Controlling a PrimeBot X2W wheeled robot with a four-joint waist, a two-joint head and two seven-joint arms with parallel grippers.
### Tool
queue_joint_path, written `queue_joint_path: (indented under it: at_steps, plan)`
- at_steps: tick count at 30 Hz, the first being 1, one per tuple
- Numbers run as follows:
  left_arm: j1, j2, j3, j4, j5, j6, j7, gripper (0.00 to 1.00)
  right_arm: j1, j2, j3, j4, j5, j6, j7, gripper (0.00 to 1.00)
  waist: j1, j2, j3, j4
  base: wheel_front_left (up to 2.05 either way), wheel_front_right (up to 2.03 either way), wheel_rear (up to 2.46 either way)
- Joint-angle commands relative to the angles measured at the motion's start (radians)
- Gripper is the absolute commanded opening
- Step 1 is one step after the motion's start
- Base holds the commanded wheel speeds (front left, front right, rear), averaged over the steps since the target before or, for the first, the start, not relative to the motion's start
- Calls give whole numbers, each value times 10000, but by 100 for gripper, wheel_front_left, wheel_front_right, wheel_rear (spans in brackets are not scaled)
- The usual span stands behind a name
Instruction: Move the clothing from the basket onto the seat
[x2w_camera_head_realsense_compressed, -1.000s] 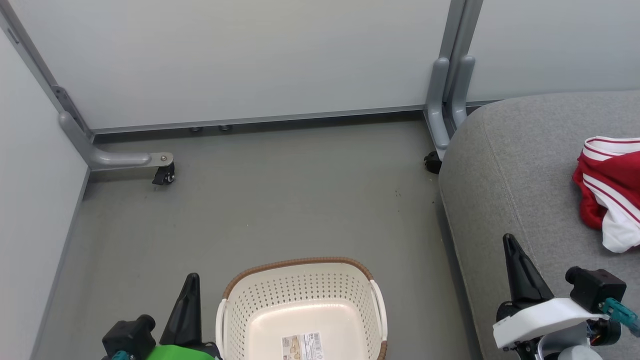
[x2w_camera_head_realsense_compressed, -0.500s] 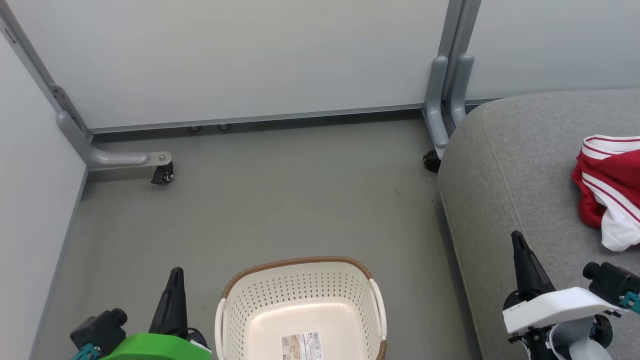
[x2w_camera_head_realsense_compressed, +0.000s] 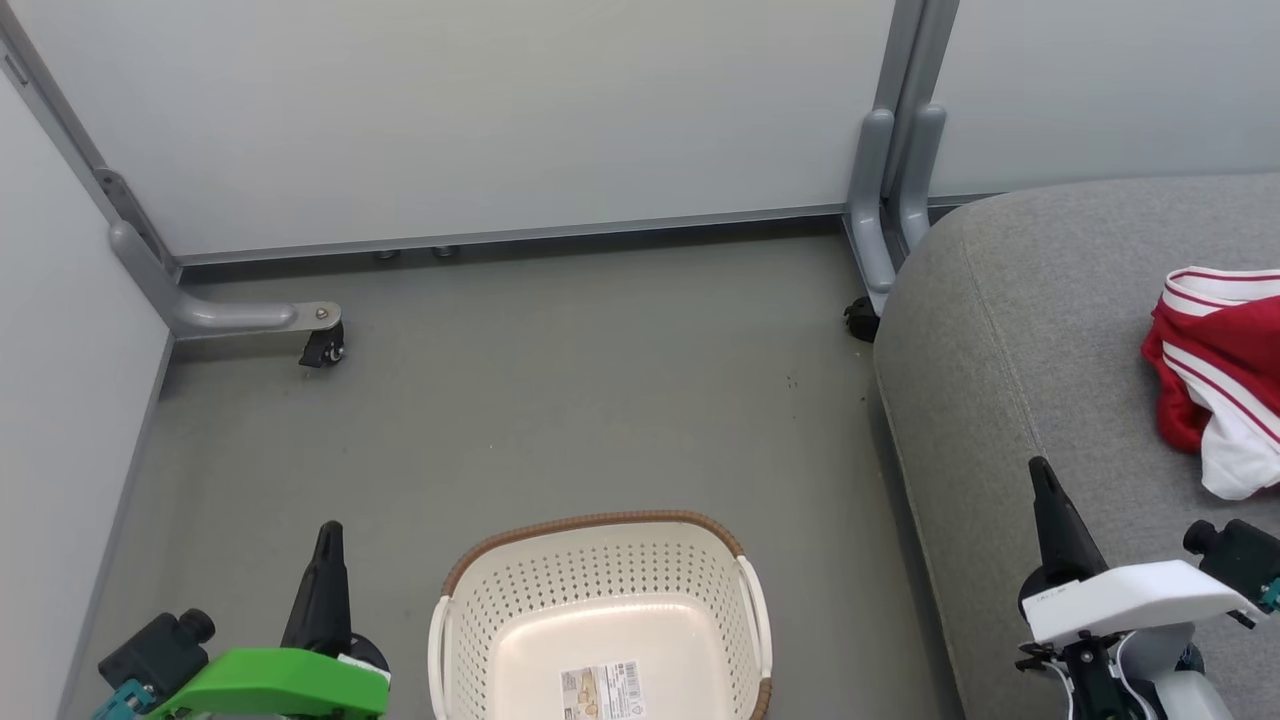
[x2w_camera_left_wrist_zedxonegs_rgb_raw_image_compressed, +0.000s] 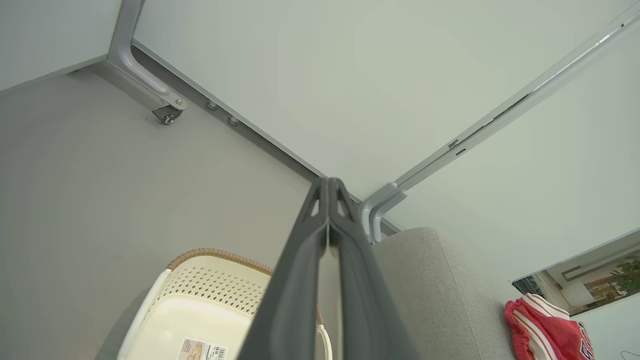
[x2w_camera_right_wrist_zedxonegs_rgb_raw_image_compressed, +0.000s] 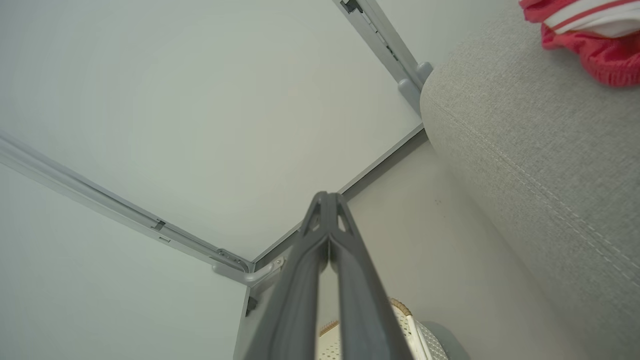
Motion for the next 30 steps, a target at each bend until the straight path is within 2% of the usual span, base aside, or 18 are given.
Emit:
queue_joint_path:
  at_steps: [1, 30]
  plan:
    - [-333, 63, 96, -76, -313, -39, 59, 0, -302, 1, -86, -68, 320, -6, 66, 0, 0, 0, 3, -3, 0, 0, 0]
    - [-780, 99, 648, 72, -3683, -149, 912, 0, -624, 188, -516, 205, 3533, -5, 939, 0, 0, 0, 67, -71, 0, 0, 0]
